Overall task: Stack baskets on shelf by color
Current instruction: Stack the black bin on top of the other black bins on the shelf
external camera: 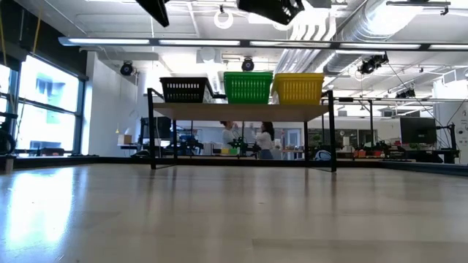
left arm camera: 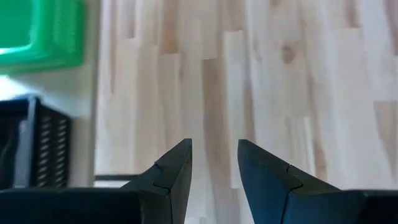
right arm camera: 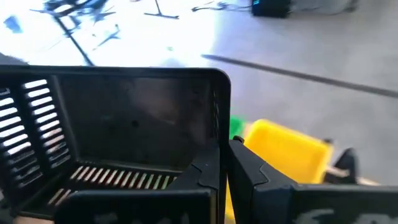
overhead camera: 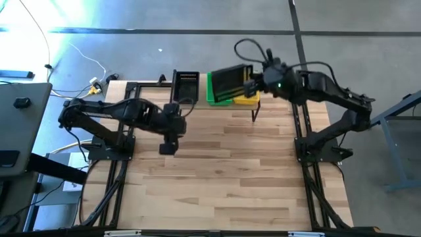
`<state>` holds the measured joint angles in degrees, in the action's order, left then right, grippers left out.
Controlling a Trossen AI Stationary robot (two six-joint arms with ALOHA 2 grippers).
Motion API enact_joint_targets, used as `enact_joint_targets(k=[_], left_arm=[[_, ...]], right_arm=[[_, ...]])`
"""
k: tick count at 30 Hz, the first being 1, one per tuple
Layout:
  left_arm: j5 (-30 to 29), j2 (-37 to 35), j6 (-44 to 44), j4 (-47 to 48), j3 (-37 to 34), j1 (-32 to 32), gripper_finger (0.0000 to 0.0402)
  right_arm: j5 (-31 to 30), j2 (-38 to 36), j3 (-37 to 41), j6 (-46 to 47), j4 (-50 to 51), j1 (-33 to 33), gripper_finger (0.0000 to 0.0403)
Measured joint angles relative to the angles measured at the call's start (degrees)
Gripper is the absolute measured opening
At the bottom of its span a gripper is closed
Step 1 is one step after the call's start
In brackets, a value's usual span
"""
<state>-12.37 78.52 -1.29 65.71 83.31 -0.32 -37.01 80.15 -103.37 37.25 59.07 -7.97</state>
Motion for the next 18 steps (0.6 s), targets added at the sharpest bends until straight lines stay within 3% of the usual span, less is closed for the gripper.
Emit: enact_joint_targets(k=[7,18], left_arm=[[-0.09,0.00,0.02,-0.04,0.00,6.74,0.0120],[-0.26,0.00,3.97,-0.04,0.00,15.62,0.0120]], right_arm=[[3.67,2.79,-0.03,4.84,0.41,7.02,0.0000],[14.03,9.73,-0.02,5.32,0.74,11.65,0.0000]])
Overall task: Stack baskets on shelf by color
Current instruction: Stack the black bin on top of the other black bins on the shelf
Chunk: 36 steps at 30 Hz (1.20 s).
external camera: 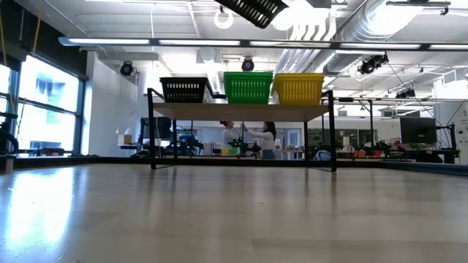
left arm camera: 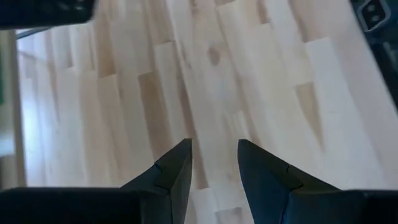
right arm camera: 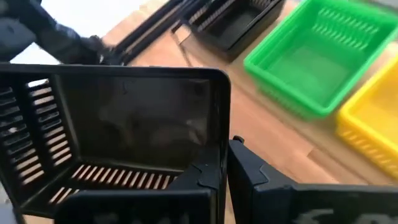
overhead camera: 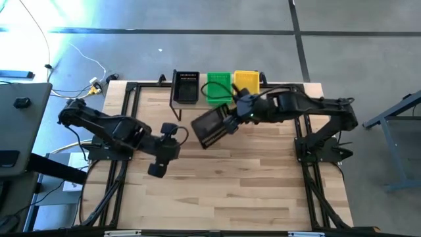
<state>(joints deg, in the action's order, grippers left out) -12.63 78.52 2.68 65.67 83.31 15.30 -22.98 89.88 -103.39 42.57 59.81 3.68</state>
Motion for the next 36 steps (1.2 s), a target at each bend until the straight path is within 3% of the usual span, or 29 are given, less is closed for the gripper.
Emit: enact_joint_targets(k=[8,17,25,36], left_arm=[[3.57,0.00,7.91,0.04,0.00,5.01,0.0120],[3.79,0.04,15.60,0.26,0.02,8.47,0.0120],[5.12,0.28,15.80,0.21,0.02,10.07,0.0121],[5.18,4.42,18.65,0.15,0.06,10.35,0.0173]], right_arm=[[1.60,2.91,0.02,-0.55,2.13,3.38,0.0000],[2.43,3.87,0.04,-1.03,3.27,4.89,0.0000],[4.19,4.05,0.04,-1.04,3.58,5.14,0.0000],[8.61,4.68,0.04,0.86,4.50,5.12,0.0000]])
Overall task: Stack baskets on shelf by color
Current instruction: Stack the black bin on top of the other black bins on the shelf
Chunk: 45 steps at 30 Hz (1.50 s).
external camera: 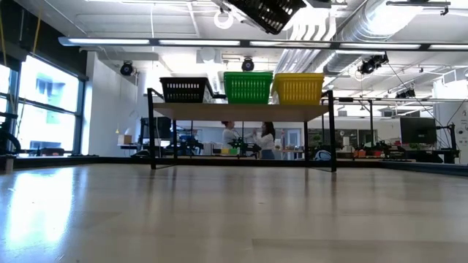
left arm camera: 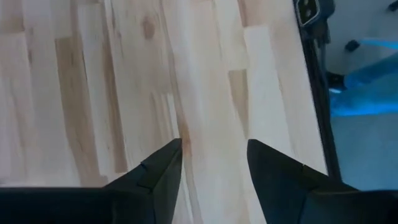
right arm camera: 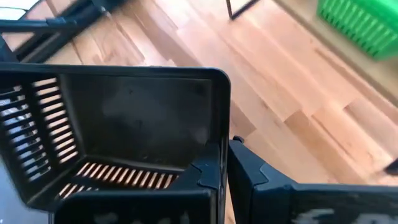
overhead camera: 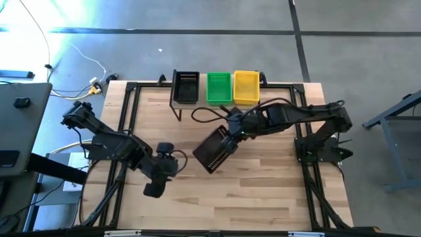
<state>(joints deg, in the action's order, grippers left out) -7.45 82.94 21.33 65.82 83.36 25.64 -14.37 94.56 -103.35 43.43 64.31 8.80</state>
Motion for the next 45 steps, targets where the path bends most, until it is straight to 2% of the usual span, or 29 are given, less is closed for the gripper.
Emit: enact_joint_targets(k=[3,10,15,21,29,35,45], left_arm=[[-1.88,1.13,-2.19,-1.22,-0.03,1.50,0.0172],[-10.37,2.90,-10.99,-7.18,-0.03,5.99,0.0162],[-15.05,3.86,-14.45,-8.88,-0.03,7.46,0.0161],[-15.59,4.57,-14.69,-9.45,-0.01,7.48,0.0161],[-15.66,5.92,-18.98,-10.36,-0.02,6.89,0.0161],[-14.84,7.41,-19.62,-10.28,-0.05,6.62,0.0161],[-14.47,11.09,-19.19,-9.18,-0.01,6.19,0.0161]], right_arm=[[1.64,0.84,0.00,1.43,0.23,0.00,0.0000],[9.17,4.42,0.02,5.58,-0.31,0.27,0.0000],[10.51,7.84,0.02,6.05,-0.48,1.30,0.0000],[11.83,11.67,0.02,5.60,-0.86,2.21,0.0000],[13.95,15.21,0.02,5.63,-6.13,2.19,0.0000],[14.02,15.50,0.02,6.41,-9.75,1.99,0.0000],[17.64,15.18,0.02,7.13,-10.19,2.25,0.0000]])
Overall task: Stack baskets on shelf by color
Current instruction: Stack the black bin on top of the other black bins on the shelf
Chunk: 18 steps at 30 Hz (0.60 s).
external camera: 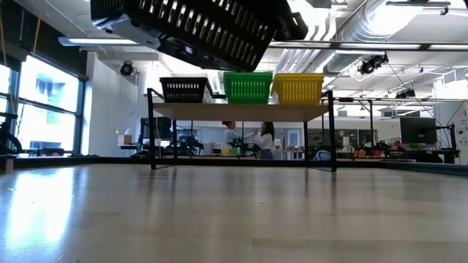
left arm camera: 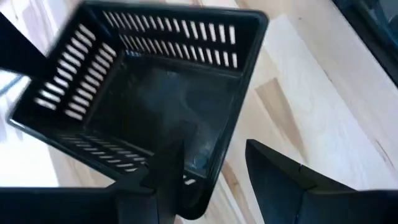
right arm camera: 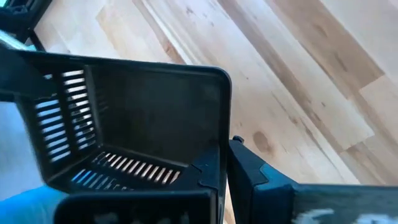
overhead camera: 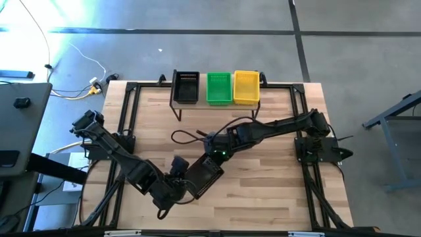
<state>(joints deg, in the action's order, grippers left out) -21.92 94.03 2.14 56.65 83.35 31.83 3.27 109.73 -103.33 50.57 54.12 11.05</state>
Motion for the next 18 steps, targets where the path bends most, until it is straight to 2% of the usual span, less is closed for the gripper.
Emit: enact_joint_targets(k=[5,14,18], left_arm=[[-0.11,1.35,3.01,0.47,-0.02,0.19,0.0141],[0.49,1.71,3.01,-0.02,0.00,1.58,0.0014],[0.92,1.69,3.46,0.02,0.00,1.79,0.0015]], right_arm=[[1.54,0.00,0.00,-0.61,-0.01,-0.02,0.0000],[1.30,0.00,0.00,-4.15,-1.45,0.00,0.0012],[0.75,-0.02,0.00,-4.88,-3.19,-0.07,0.0040]])
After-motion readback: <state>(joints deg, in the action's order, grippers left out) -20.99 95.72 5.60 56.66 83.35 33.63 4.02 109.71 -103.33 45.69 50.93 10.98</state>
